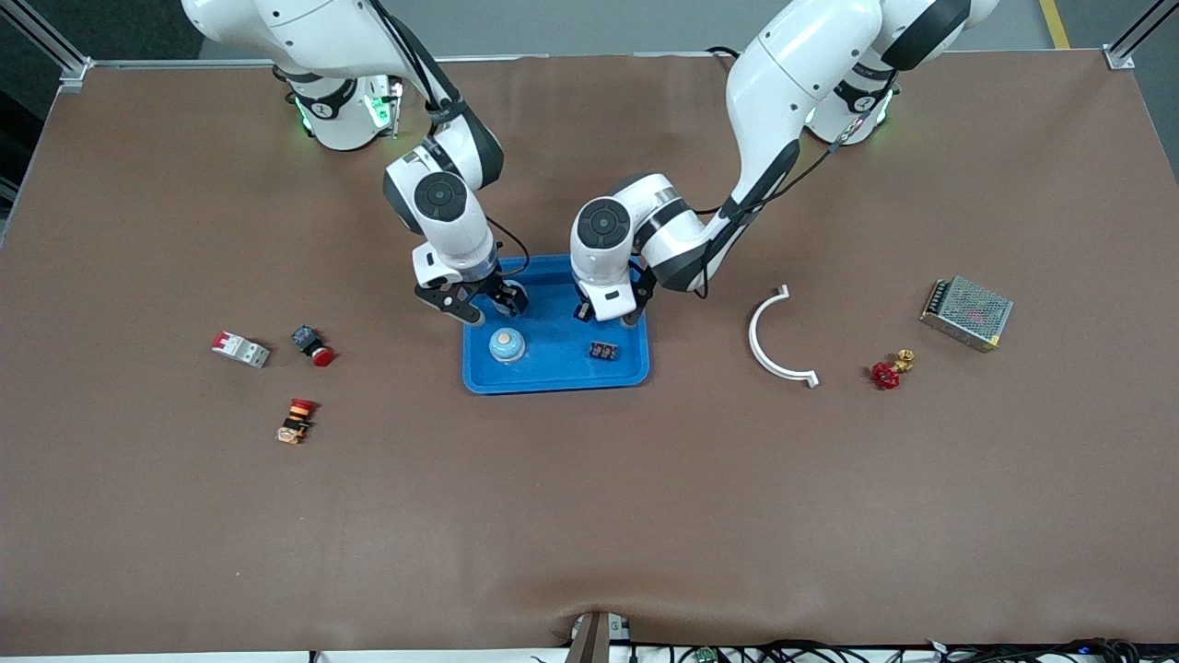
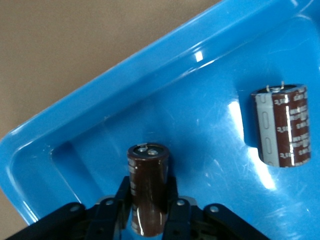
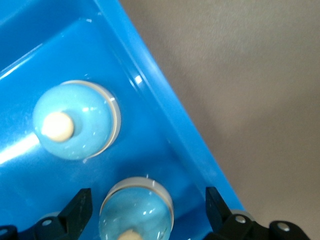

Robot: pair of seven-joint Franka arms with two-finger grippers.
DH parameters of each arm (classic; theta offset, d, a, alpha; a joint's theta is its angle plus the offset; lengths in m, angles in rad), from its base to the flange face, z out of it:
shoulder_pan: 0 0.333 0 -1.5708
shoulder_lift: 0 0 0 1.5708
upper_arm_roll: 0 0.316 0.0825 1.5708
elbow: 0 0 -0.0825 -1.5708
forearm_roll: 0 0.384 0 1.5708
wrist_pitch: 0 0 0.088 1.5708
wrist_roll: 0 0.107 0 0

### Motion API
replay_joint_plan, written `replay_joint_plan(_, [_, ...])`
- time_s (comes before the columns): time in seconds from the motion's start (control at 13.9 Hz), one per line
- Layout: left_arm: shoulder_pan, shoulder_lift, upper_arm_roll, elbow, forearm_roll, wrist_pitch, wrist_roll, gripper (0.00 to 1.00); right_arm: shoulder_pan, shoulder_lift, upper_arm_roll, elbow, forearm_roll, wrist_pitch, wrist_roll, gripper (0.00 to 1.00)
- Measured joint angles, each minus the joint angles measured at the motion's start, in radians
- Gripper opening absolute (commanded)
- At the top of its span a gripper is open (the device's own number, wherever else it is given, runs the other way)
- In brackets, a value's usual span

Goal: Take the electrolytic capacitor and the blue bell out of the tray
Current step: 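Close the left gripper on the capacitor while the right gripper grasps the bell, then carry the capacitor toward the white arc while the right gripper carries the bell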

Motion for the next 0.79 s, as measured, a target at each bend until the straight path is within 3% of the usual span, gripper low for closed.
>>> replay_joint_plan(0.43, [0.031, -0.018, 0.008, 0.027, 0.003, -0.006, 0.002, 0.0, 0.047, 0.006, -0.001, 0.0, 0.0, 0.002, 0.056, 1.0])
replay_joint_plan(0.65, [0.082, -0.085, 0.007, 0.035, 0.007, -0.101, 0.05, 0.0, 0.047, 0.012, -0.003, 0.001, 0.0, 0.002, 0.056, 0.97])
replay_joint_plan(0.72, [0.1, -0.113, 0.007, 0.035, 0.007, -0.141, 0.069, 0.0, 0.047, 0.012, -0.003, 0.001, 0.0, 0.002, 0.057, 0.79])
replay_joint_plan(0.79, [0.116, -0.139, 0.006, 0.035, 0.007, -0.17, 0.085, 0.0, 0.047, 0.012, -0.003, 0.003, 0.0, 0.003, 0.057, 0.55])
